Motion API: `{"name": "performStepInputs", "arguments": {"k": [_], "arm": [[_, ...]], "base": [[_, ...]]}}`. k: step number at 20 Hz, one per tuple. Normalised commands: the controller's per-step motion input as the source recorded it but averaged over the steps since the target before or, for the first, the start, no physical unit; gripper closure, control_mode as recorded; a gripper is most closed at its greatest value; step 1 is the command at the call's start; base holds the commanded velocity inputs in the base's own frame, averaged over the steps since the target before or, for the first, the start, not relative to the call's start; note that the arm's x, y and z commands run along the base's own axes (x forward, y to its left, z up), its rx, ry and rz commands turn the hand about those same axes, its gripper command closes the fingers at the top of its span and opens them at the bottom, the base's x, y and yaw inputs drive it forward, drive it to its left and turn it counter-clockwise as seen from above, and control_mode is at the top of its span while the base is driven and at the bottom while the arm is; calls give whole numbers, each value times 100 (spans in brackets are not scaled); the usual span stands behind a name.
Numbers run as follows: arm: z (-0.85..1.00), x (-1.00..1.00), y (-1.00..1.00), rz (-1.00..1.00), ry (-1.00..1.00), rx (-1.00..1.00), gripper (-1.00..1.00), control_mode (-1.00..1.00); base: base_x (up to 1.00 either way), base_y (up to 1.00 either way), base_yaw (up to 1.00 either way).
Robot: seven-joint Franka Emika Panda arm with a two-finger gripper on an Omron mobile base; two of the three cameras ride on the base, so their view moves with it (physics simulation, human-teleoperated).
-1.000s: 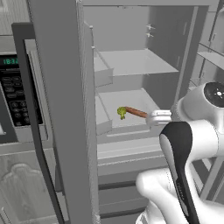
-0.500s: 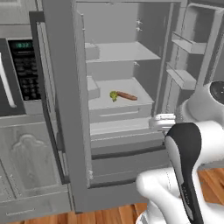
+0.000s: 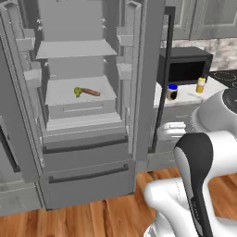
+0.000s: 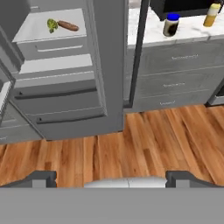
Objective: Place the mustard and mayonnaise from the counter to the top shelf of the fridge. If the existing items in the fridge are on the top shelf, move them to other shelves.
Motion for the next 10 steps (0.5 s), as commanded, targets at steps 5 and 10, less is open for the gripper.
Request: {"name": "performStepInputs", "arguments": {"k": [5, 10], "arm": [[0, 0, 0, 0, 0, 0, -100, 100], [0, 0, 0, 0, 0, 0, -100, 100]], "base": [[86, -100, -8], [100, -99, 3]]}}
